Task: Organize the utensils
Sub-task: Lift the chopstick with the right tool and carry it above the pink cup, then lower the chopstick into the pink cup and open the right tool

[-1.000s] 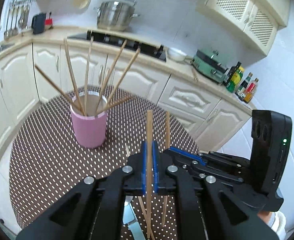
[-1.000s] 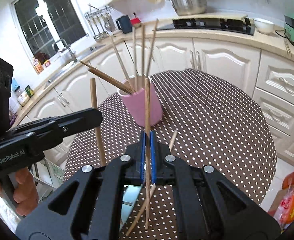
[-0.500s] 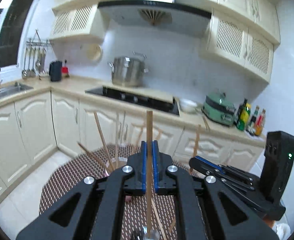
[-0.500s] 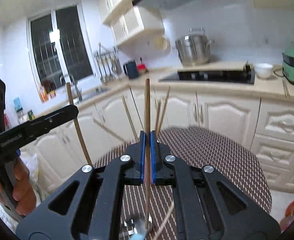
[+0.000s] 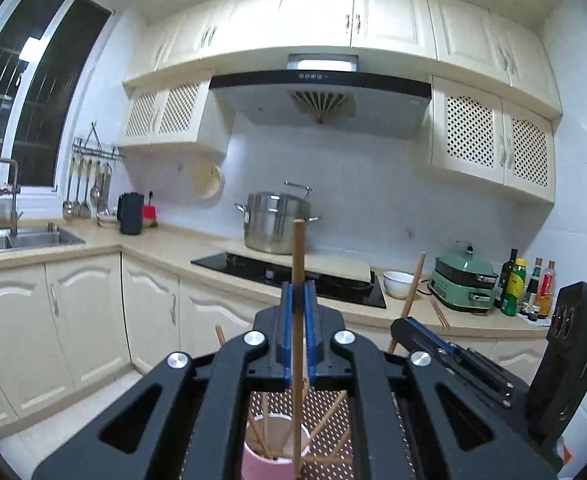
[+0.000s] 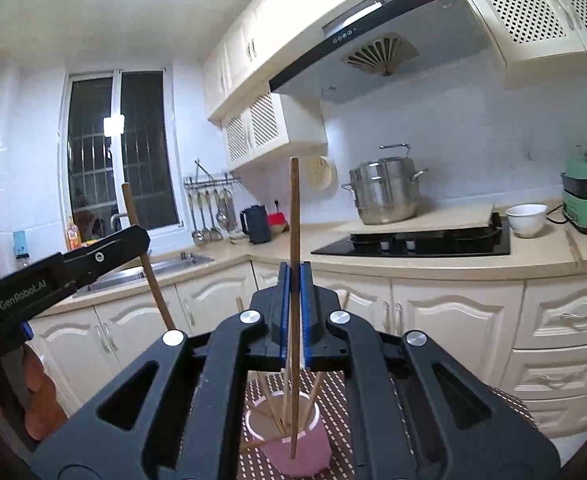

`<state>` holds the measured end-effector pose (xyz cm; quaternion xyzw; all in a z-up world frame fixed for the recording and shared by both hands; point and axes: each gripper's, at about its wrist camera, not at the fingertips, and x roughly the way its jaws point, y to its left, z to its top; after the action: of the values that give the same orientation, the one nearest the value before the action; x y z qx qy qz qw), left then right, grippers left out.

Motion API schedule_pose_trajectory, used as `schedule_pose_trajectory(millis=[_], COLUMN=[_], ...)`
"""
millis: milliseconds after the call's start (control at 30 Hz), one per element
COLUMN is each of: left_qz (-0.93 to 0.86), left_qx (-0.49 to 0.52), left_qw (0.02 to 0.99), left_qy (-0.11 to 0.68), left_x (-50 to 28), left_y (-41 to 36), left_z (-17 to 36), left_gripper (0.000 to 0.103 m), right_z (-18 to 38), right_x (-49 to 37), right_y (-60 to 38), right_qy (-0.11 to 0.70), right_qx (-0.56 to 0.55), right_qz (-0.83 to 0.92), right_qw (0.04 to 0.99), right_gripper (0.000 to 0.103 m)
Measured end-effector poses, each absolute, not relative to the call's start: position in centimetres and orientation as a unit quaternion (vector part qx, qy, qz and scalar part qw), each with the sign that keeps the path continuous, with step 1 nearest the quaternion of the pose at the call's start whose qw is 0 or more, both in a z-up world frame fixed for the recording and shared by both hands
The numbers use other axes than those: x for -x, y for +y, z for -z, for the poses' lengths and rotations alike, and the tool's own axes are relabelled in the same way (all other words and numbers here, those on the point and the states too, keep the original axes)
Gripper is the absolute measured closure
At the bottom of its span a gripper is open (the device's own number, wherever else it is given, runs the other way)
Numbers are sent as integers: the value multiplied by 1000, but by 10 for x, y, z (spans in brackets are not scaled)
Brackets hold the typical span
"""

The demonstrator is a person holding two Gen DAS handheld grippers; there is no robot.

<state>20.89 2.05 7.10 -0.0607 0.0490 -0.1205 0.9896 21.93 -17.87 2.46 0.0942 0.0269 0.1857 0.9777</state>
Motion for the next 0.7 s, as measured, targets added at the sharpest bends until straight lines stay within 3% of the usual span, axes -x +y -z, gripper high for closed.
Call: schedule_pose_trajectory(millis=[300,700], left_qz=[103,97], left_qx=[59,55], left_qw=[993,990], left_qy=[24,82], left_x=[-232,-262], left_y=[13,16], left_z=[-54,-15], left_gripper=[98,97], right_z=[-10,3], right_x=[-237,-248], right_y=[-171,-166], right_qy=[8,29], right_qx=[-95,-93], right_qz=[-185,-195], right_qw=[978,976], right_gripper=[98,98])
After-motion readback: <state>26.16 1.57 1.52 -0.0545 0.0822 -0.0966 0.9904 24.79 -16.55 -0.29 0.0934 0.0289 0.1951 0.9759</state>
